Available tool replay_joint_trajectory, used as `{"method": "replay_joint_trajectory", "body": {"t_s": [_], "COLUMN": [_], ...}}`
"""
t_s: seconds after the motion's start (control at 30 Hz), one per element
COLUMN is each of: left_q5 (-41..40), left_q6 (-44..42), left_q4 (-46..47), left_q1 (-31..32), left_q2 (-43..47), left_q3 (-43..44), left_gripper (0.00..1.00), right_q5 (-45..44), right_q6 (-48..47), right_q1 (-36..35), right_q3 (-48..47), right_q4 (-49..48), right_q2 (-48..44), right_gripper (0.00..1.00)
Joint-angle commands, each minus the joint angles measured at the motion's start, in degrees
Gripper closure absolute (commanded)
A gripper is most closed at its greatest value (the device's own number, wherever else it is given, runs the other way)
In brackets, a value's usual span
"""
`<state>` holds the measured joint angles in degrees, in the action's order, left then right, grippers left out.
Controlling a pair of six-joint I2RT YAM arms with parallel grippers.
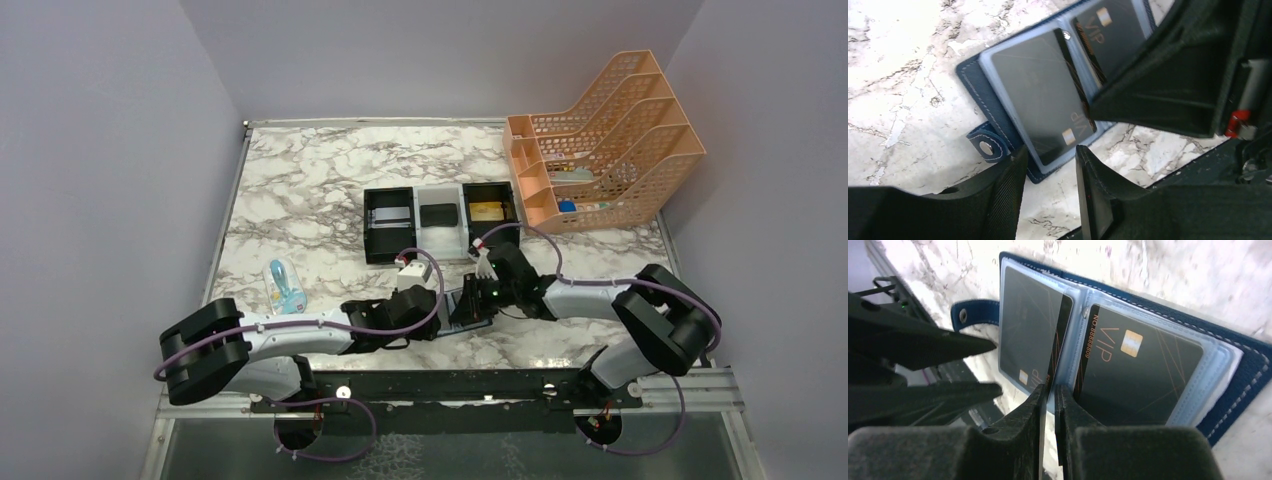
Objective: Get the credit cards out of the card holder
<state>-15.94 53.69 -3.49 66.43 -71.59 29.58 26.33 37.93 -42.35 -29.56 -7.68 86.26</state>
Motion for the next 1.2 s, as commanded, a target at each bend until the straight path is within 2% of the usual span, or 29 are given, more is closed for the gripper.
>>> {"method": "replay_joint_trajectory", "body": {"t_s": [0.0, 0.2, 0.4, 0.7, 0.97, 1.17], "left_q5": [-4.59, -6.27, -6.97, -6.93, -6.12, -4.66], "left_q6": [0.45, 0.28, -0.90, -1.90, -1.23, -1.14], "left_q4": [0.94, -0.20, -1.73, -1.79, -1.97, -2.55], "left_q1": [0.40, 0.59, 0.61, 0.54, 0.57, 0.60], "left_q2": [-1.53, -1.80, -2.02, -3.82, -7.37, -9.63], "left_q3": [1.97, 2.44, 3.08, 4.34, 4.49, 4.54], "left_gripper": [0.58, 0.60, 0.61, 0.63, 0.63, 0.73], "right_q5": [4.39, 2.88, -3.95, -5.70, -4.61, -4.62], "right_q6": [6.46, 9.94, 6.18, 5.66, 4.57, 3.83], "right_q1": [-0.10, -0.10, -0.06, -0.10, -0.10, -0.09], "right_q3": [4.29, 8.53, 5.51, 1.17, 0.47, 1.05], "right_q4": [-7.42, -8.88, -1.30, -0.60, -1.14, -2.03], "right_q2": [-2.41, -9.35, -13.37, -7.33, -2.53, 1.40], "right_gripper": [0.87, 0.86, 0.84, 0.76, 0.73, 0.73]}}
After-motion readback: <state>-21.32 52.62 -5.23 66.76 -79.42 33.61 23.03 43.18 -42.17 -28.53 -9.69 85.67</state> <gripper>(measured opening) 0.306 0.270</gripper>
